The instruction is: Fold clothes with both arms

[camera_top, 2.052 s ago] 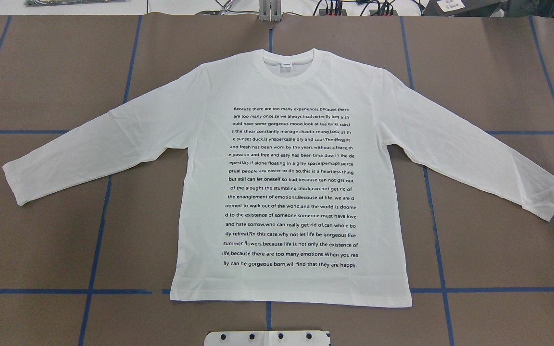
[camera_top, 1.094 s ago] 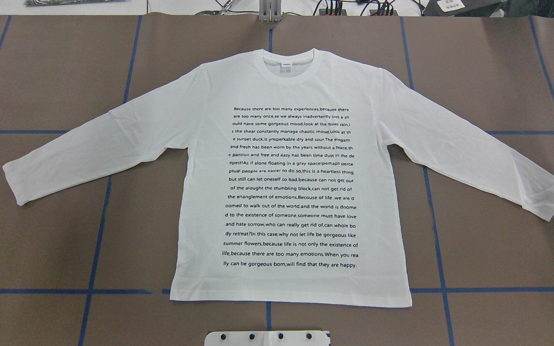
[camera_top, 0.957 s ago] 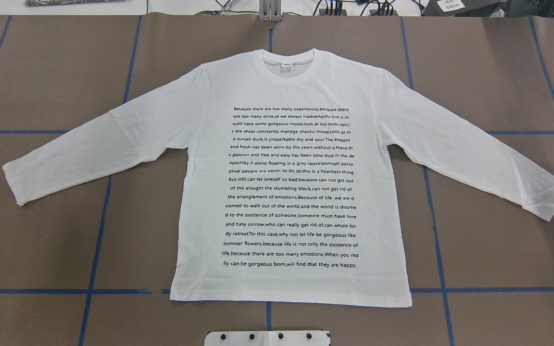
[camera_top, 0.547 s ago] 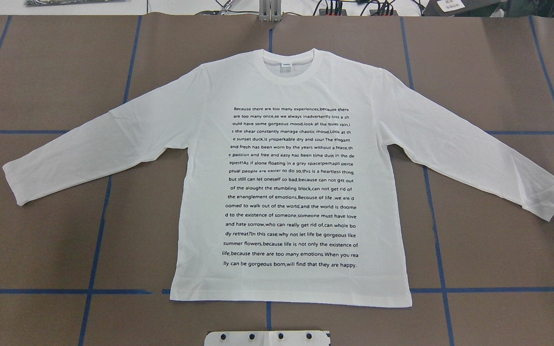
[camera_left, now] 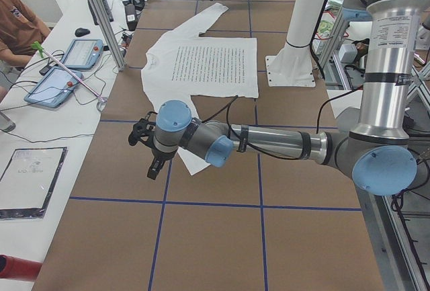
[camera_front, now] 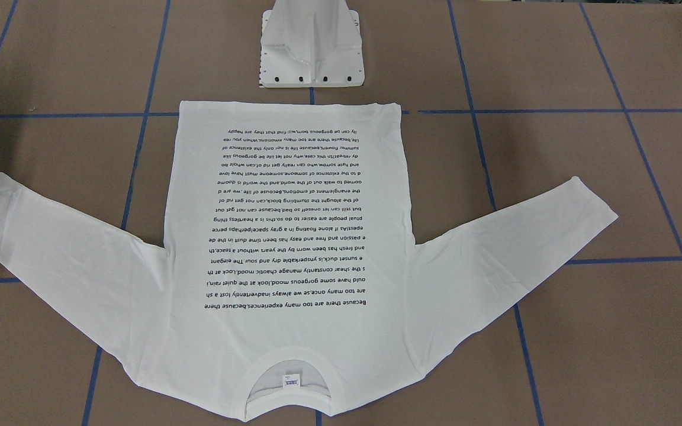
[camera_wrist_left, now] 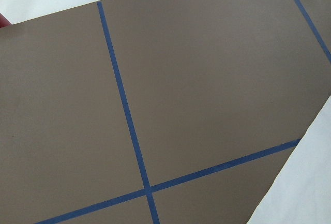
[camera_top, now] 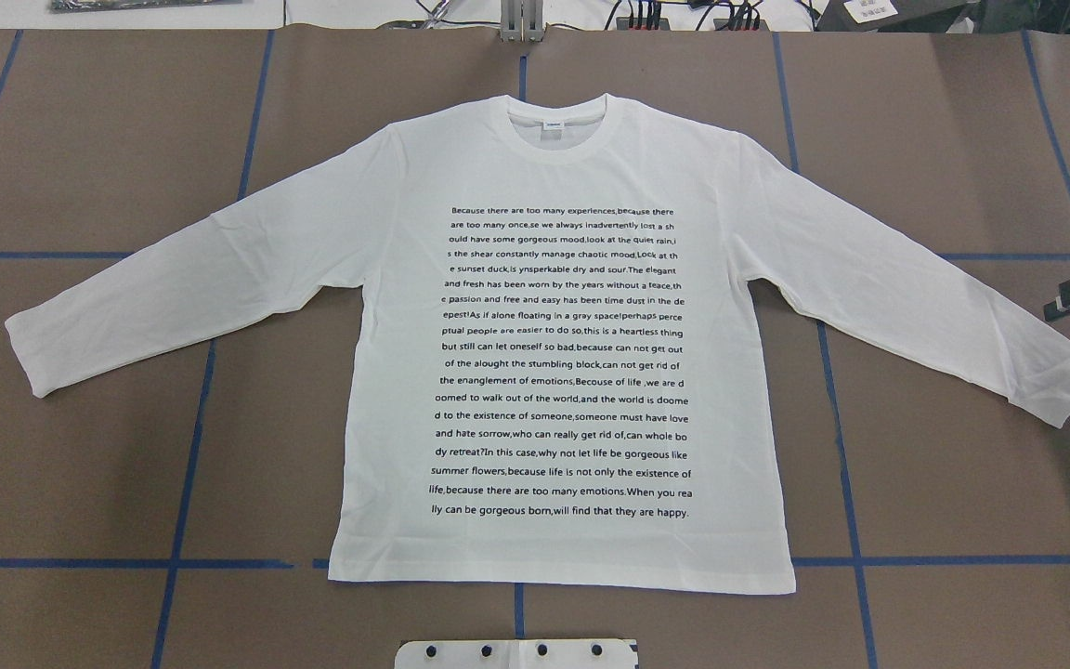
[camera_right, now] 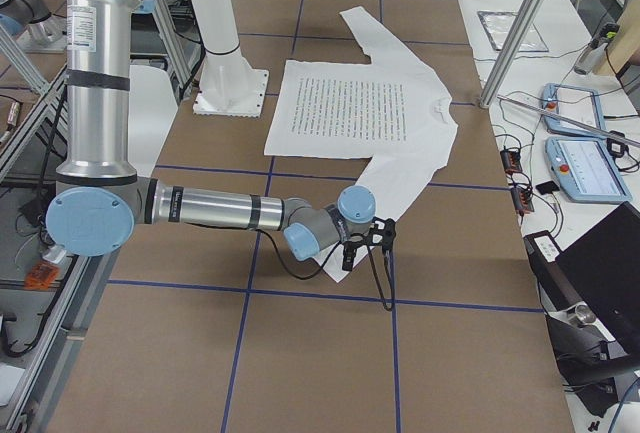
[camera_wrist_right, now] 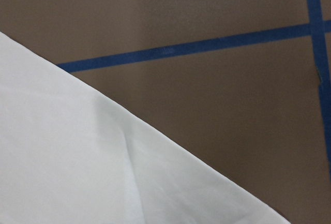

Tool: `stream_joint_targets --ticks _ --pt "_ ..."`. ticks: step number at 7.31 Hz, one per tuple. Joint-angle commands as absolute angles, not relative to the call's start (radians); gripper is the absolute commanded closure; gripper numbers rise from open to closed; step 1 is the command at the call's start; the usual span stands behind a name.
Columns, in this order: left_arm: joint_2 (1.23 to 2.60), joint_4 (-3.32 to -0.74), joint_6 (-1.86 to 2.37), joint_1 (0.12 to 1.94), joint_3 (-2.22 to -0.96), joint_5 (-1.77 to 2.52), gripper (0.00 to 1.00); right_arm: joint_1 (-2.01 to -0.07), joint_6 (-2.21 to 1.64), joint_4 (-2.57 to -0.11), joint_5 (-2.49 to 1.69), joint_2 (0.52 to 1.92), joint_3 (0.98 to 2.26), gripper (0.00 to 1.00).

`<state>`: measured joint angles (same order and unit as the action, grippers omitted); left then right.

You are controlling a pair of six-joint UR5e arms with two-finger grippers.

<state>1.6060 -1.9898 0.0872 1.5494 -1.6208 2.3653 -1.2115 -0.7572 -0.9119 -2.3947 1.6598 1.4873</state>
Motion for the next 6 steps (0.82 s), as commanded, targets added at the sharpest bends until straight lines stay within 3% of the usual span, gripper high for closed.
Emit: stream_joint_targets --ticks 1,5,6 --pt "1.606 -2.015 0.086 1.549 -1.612 2.356 0.02 -1.172 -0.938 -0.821 -2.385 1.693 1.482 0.01" --pt "1.606 -2.028 0.087 1.549 -1.611 2.358 0.01 -1.163 -0.954 -0.721 -2.390 1.721 1.408 0.05" --pt "1.606 -2.028 0.086 1.549 -1.612 2.358 0.01 -1.155 -1.000 -0.721 -2.391 1.720 1.404 0.12"
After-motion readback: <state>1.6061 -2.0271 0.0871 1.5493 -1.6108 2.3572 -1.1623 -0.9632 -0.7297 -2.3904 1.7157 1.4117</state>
